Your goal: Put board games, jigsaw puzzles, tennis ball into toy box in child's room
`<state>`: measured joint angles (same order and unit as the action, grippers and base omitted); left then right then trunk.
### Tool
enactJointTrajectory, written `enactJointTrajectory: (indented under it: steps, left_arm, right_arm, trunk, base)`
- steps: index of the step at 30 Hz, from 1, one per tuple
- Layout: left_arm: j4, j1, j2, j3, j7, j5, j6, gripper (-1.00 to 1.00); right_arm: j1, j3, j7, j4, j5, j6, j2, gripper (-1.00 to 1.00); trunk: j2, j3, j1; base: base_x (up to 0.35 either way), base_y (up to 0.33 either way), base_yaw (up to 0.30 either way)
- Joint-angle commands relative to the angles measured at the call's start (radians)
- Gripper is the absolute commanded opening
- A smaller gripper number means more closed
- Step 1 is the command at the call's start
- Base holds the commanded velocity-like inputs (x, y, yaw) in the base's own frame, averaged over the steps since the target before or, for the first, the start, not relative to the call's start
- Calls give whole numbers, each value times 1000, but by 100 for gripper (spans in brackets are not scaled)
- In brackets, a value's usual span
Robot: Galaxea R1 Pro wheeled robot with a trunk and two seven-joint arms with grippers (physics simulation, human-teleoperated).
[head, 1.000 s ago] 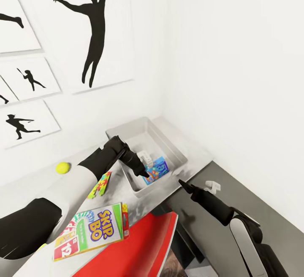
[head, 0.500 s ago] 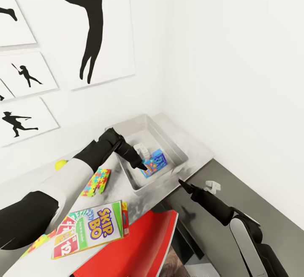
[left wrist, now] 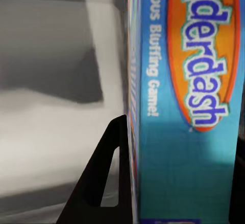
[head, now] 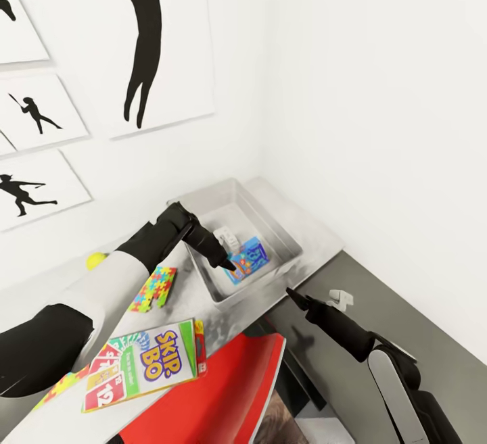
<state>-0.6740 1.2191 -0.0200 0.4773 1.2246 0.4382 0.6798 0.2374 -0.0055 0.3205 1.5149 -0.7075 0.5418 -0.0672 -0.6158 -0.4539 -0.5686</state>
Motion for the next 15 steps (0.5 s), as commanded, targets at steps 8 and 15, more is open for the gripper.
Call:
enactJointTrajectory:
  steps: [8,15]
  left_arm:
    - [-1,8,-1,0,82,12,10,-100]
    - [-1,8,-1,-1,86,13,12,-100]
  right_arm:
    - [1,-1,0,1,-6,6,0,100]
    - [1,-1,0,1,-6,6,0,100]
  trunk:
    - [-1,-14,0]
    - [-1,-26,0]
  base:
    - [0,0,0]
    - [0,0,0]
